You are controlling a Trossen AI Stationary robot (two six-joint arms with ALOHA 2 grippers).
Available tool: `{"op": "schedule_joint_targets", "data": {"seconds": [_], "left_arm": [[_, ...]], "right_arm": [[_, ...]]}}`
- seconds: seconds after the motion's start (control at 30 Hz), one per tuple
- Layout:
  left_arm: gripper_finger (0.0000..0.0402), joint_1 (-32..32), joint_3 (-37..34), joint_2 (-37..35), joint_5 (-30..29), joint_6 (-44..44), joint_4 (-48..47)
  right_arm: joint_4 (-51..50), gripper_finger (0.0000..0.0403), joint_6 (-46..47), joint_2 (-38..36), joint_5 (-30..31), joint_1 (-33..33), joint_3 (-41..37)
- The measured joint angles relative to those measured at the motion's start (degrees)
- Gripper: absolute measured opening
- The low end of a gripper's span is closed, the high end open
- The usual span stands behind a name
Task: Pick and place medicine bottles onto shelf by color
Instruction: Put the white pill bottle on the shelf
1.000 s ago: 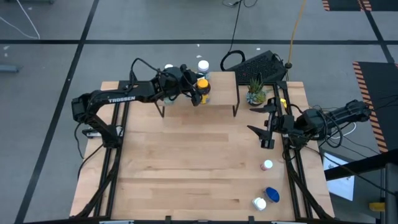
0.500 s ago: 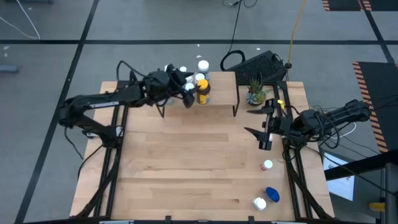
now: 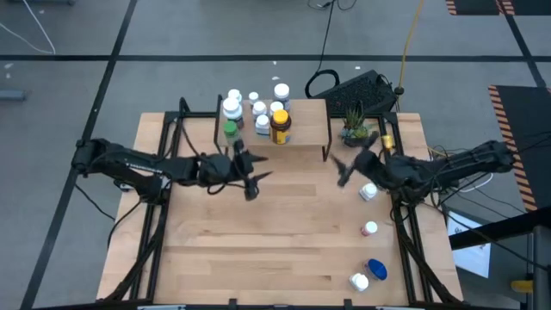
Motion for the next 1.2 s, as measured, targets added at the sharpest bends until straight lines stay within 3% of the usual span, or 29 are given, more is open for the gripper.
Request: {"op": "schedule_joint_targets", "data": {"seconds": [0.07, 0.1, 0.13, 0.2, 0.37, 0.5, 0.63, 1.2], "left_arm": [[0.0204, -1.1, -1.4, 0.0, -0.1, -1.3, -2.5], [0.0200, -1.4, -2.1, 0.0, -0.3, -2.5, -4.0], [0.0197, -1.9, -2.8, 0.0, -0.3, -3.5, -5.3], [0.0193, -2.9, -4.4, 0.0, -0.3, -5.1, -5.3], [0.0191, -3.9, -8.6, 1.0, -0.2, -6.8, 3.2], [0.0191, -4.5, -10.3, 0.8, 0.5, -8.6, 8.2], [0.0191, -5.3, -10.9, 0.9, 0.6, -9.8, 8.6], [0.0191, -5.9, -10.8, 0.8, -1.3, -10.1, 8.3]], "right_arm": [[-12.1, 0.0267, 3.6, -2.2, 10.1, 0.0, 0.0], [-18.6, 0.0267, 7.3, -3.5, 10.9, 0.2, 0.0], [-25.1, 0.0267, 12.4, -5.0, 9.0, 0.3, 0.1], [-37.5, 0.0267, 24.6, -8.0, -0.5, -0.2, 1.2], [-55.5, 0.0267, 45.3, -11.6, -20.9, -2.5, 2.1], [-69.7, 0.0267, 57.8, -11.0, -28.5, -2.8, 2.1], [-82.8, 0.0267, 68.3, -9.6, -29.2, -2.8, 2.1], [-85.5, 0.0267, 73.3, -1.8, -33.6, -2.8, 2.0]]}}
